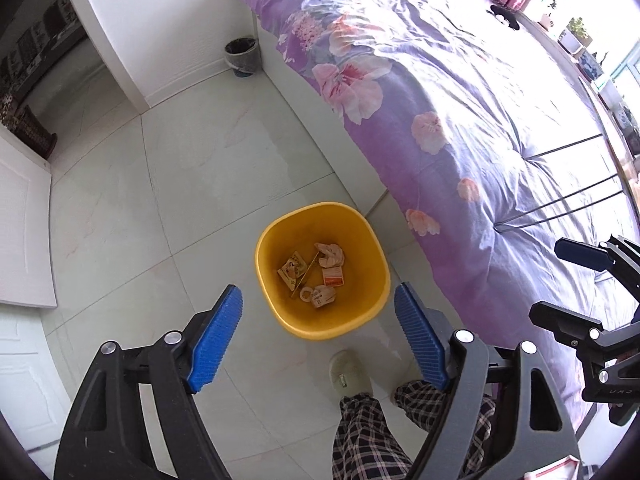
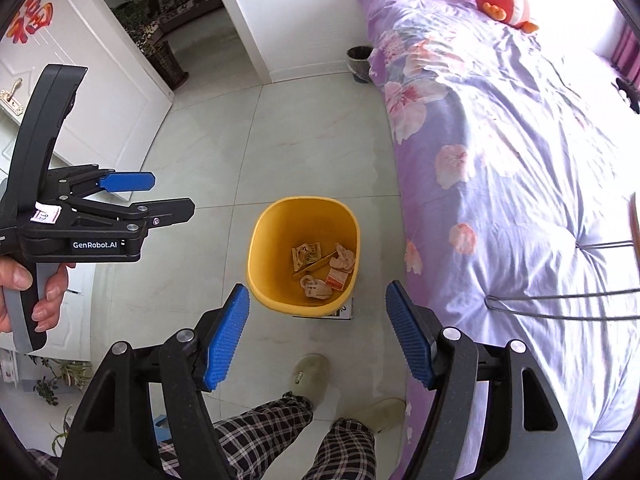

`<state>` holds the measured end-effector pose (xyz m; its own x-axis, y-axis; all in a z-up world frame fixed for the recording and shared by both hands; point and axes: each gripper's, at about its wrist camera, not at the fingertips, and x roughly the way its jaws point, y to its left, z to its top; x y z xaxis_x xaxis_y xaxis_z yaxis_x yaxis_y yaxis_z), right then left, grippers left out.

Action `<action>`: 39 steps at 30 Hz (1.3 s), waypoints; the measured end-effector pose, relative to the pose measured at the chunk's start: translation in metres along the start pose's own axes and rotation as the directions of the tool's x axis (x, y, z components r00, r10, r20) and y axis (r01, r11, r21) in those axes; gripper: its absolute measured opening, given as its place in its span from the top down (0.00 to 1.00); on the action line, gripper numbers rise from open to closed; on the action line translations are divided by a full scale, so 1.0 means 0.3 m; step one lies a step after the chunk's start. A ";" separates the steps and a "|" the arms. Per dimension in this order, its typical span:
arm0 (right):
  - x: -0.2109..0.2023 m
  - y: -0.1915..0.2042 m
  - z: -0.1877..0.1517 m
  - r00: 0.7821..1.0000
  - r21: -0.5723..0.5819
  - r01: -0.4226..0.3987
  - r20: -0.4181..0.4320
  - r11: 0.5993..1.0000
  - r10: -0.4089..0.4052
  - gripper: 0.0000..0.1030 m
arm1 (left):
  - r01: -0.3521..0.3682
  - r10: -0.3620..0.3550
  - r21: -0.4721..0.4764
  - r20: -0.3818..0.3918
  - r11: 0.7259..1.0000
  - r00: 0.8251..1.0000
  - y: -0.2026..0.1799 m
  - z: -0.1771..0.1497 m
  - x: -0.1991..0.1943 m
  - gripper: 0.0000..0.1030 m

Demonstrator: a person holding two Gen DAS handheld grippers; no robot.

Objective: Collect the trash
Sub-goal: 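Move both open tools back over the orange table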

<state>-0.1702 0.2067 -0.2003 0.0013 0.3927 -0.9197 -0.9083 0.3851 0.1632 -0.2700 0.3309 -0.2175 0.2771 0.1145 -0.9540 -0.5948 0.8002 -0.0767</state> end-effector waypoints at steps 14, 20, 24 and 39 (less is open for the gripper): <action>-0.381 -0.127 -0.234 0.959 0.222 0.224 0.123 0.949 -0.255 0.17 | 0.100 -0.111 0.165 0.060 0.981 0.992 -0.253 0.034 -0.158 0.09; -0.488 -0.214 -0.369 0.925 0.388 0.284 0.130 0.877 -0.358 0.17 | 0.152 -0.177 0.296 0.060 0.943 0.982 -0.402 0.048 -0.198 0.09; -0.558 -0.268 -0.454 0.900 0.488 0.309 0.126 0.816 -0.416 0.17 | 0.170 -0.206 0.371 0.060 0.913 0.977 -0.495 0.065 -0.224 0.09; -0.768 -0.543 -0.729 0.805 0.744 0.356 0.063 0.565 -0.590 0.14 | 0.226 -0.287 0.580 0.014 0.783 0.958 -0.919 0.101 -0.253 0.08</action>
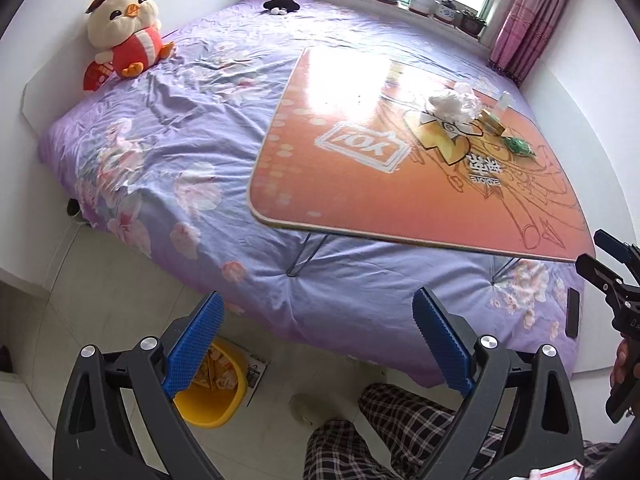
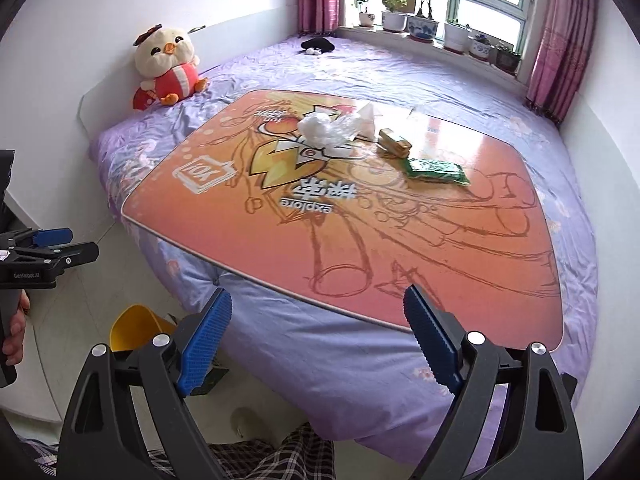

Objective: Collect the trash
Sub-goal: 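Move both open tools back over the orange table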

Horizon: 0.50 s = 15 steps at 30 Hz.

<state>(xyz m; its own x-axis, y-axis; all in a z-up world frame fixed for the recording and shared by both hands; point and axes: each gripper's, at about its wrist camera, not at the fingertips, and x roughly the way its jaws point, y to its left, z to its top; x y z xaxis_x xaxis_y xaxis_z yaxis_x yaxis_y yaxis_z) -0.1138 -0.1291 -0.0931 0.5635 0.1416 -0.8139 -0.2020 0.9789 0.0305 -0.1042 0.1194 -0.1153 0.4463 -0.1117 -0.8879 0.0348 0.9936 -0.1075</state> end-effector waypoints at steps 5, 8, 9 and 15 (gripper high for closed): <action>0.054 -0.122 0.047 0.999 0.037 0.034 0.007 0.999 -0.034 0.14 | 0.024 -0.025 0.065 0.010 0.998 1.000 -0.131 0.109 0.053 0.08; 0.096 -0.179 0.072 0.999 0.056 0.043 0.003 0.997 -0.044 0.14 | 0.028 -0.030 0.098 0.018 0.995 0.999 -0.199 0.177 0.090 0.08; 0.107 -0.196 0.078 0.999 0.064 0.044 0.004 0.997 -0.044 0.14 | 0.030 -0.032 0.106 0.021 0.994 0.999 -0.220 0.200 0.103 0.08; 0.195 -0.277 0.134 0.999 0.073 0.048 -0.004 0.996 -0.048 0.14 | 0.037 -0.040 0.148 0.016 0.988 0.999 -0.339 0.328 0.200 0.07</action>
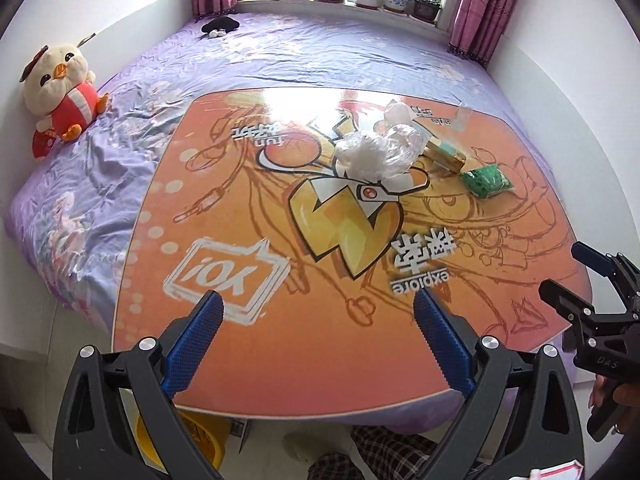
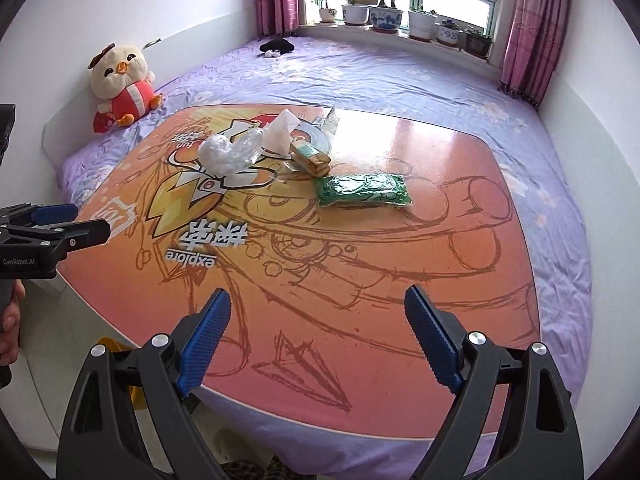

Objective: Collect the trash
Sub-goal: 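Move both open tools back over the orange table, then close left tool on clear plastic bag while right tool grips green packet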

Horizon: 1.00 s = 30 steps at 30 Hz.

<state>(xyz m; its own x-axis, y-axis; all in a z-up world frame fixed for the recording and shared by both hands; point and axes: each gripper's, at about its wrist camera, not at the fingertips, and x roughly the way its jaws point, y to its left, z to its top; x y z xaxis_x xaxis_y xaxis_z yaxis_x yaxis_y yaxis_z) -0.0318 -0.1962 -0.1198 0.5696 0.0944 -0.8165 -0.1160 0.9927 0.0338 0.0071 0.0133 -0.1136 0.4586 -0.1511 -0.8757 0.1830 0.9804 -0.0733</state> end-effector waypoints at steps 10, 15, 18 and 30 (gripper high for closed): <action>0.145 -0.089 0.103 1.000 0.020 0.025 -0.003 0.999 -0.025 0.10 | 0.016 -0.016 0.023 -0.029 1.000 0.999 -0.077 0.183 0.185 0.05; 0.183 -0.124 0.130 0.999 0.030 0.033 0.005 0.999 -0.033 0.05 | 0.010 -0.009 0.026 -0.048 1.000 0.999 -0.108 0.237 0.261 0.05; 0.213 -0.132 0.147 0.999 0.018 0.033 -0.002 0.999 -0.033 0.04 | 0.011 -0.009 0.022 -0.056 1.000 0.998 -0.116 0.261 0.294 0.05; 0.320 -0.139 0.212 1.000 0.012 0.004 -0.024 1.000 -0.004 0.04 | -0.026 0.028 0.033 -0.069 0.999 0.997 -0.122 0.321 0.373 0.06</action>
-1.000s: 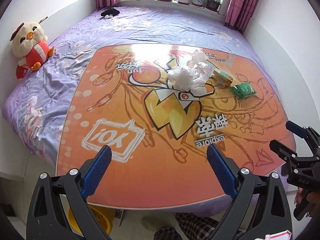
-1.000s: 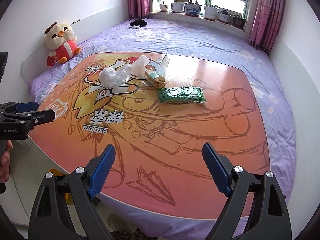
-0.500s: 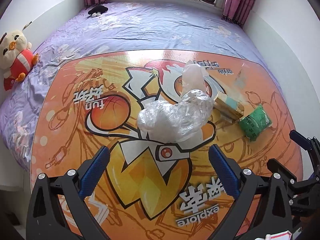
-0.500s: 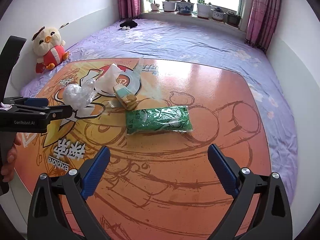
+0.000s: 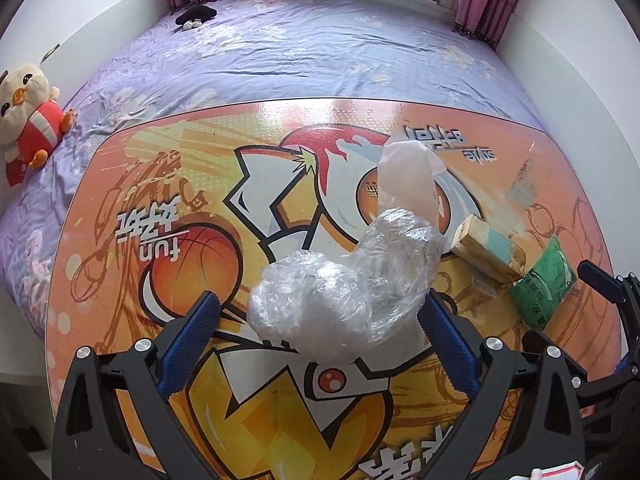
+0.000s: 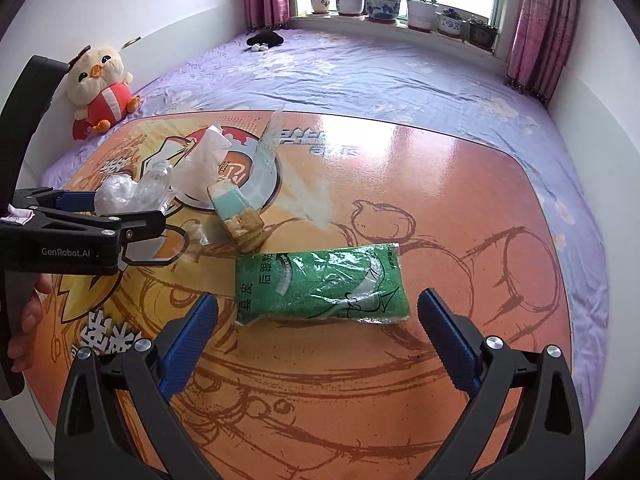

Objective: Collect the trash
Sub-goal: 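Close left tool on clear plastic bag while right tool grips green packet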

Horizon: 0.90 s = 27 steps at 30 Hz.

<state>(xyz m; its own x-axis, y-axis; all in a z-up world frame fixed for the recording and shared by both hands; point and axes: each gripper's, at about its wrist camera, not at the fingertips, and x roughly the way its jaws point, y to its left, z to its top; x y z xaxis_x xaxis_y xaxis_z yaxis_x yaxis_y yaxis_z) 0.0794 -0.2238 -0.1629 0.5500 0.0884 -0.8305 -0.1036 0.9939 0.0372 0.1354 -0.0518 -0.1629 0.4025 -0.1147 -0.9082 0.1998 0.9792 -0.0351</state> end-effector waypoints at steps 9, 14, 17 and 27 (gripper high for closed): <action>0.031 -0.004 0.022 1.000 -0.005 0.016 -0.010 1.000 -0.016 0.04 | -0.028 0.027 0.017 0.030 0.999 0.999 -0.012 0.016 0.014 0.09; 0.017 0.007 0.021 1.000 -0.020 0.004 0.005 1.000 -0.004 0.16 | -0.028 0.027 0.022 0.049 0.999 0.998 -0.014 0.001 -0.005 0.21; 0.008 0.021 0.016 1.000 -0.038 -0.010 0.013 0.999 0.011 0.24 | -0.026 0.024 0.032 0.060 0.999 0.998 -0.010 -0.004 -0.016 0.36; -0.007 0.028 0.005 0.999 -0.054 -0.033 0.017 0.998 0.033 0.39 | 0.012 -0.013 0.030 0.052 0.999 0.999 0.022 -0.005 -0.036 0.62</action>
<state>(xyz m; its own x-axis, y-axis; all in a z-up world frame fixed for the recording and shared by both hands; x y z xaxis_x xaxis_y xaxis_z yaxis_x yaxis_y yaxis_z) 0.0788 -0.2156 -0.1601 0.5598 0.1228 -0.8195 -0.1664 0.9855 0.0339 0.1310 -0.0440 -0.1540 0.4456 -0.1364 -0.8848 0.2314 0.9723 -0.0333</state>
